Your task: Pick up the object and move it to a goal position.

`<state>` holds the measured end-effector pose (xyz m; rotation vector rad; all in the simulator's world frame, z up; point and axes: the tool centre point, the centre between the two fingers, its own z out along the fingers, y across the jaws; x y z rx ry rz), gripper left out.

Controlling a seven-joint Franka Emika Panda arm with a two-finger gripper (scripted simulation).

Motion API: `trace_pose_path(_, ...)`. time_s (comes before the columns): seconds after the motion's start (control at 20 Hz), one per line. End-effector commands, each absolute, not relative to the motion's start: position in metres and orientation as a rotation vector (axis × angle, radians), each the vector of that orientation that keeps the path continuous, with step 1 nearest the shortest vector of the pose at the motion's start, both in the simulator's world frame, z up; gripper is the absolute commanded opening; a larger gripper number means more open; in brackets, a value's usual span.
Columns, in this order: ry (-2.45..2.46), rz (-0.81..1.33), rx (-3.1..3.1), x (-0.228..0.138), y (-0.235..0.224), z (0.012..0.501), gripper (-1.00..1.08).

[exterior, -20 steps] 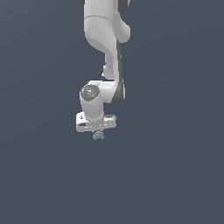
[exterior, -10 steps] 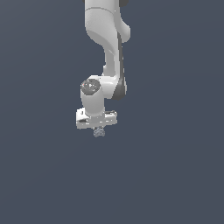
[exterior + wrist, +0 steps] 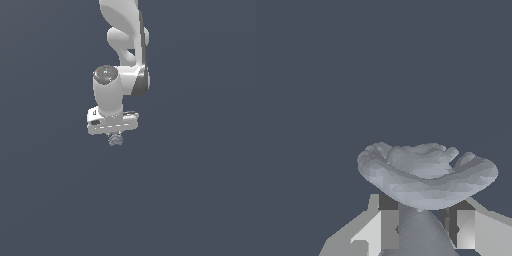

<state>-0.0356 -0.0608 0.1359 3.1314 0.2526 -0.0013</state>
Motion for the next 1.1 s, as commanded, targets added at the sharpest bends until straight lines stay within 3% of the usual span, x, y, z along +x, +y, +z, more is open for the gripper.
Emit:
trace_pose_path(0.0,0.253,0.000,3.131,-0.042,-0.056,0.160,-1.00)
trace_pose_path(0.6,0.253,0.000,3.131,-0.069,-0.034,0.266,-1.00)
trace_pose_path(1.05,0.253,0.000,3.131,-0.077,-0.027,0.301,-1.00)
